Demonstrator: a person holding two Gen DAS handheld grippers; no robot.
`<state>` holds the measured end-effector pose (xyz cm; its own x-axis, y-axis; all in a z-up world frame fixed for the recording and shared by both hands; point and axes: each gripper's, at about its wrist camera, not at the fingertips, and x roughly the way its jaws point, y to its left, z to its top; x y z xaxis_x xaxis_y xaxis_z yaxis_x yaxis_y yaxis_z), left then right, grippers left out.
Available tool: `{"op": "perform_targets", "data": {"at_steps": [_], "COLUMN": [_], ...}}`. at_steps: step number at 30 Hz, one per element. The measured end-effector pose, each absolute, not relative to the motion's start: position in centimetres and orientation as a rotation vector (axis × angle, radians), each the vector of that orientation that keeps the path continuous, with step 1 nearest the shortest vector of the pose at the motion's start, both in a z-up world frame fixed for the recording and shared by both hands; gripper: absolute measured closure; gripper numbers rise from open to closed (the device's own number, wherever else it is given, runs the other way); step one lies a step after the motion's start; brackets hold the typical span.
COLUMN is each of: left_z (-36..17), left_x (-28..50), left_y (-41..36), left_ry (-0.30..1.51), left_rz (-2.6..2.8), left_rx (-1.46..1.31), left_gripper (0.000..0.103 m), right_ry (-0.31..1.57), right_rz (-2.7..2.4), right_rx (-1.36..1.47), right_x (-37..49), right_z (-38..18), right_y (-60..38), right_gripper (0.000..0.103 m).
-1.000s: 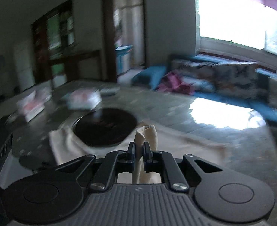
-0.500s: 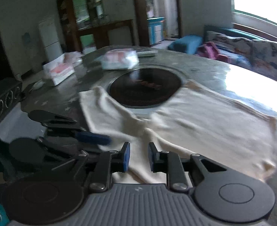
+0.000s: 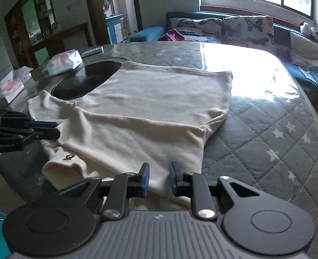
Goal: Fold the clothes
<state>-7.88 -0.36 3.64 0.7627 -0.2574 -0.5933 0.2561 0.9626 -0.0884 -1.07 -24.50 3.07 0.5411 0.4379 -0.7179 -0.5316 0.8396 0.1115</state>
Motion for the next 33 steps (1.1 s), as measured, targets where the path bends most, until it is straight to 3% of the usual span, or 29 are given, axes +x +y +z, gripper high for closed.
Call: {"op": "perform_targets", "data": {"at_steps": [13, 19, 22, 33], "left_z": [3.8, 5.1, 4.4, 2.4], "left_x": [-7.7, -6.2, -4.5, -4.1], "left_y": [0.4, -1.2, -2.6, -0.1], "left_ry": [0.693, 0.634, 0.63, 0.677], "left_rz": [-0.214, -0.297, -0.324, -0.239], "left_rx": [0.029, 0.022, 0.027, 0.011], "left_gripper": [0.1, 0.098, 0.098, 0.097], "right_ry": [0.773, 0.76, 0.758, 0.767], "right_rz": [0.58, 0.585, 0.603, 0.608], "right_rx": [-0.221, -0.222, -0.23, -0.242], "right_x": [4.0, 3.8, 3.6, 3.9], "right_z": [2.4, 2.5, 2.5, 2.4], "right_y": [-22.9, -22.4, -21.6, -20.7], "right_gripper": [0.084, 0.082, 0.077, 0.077]}}
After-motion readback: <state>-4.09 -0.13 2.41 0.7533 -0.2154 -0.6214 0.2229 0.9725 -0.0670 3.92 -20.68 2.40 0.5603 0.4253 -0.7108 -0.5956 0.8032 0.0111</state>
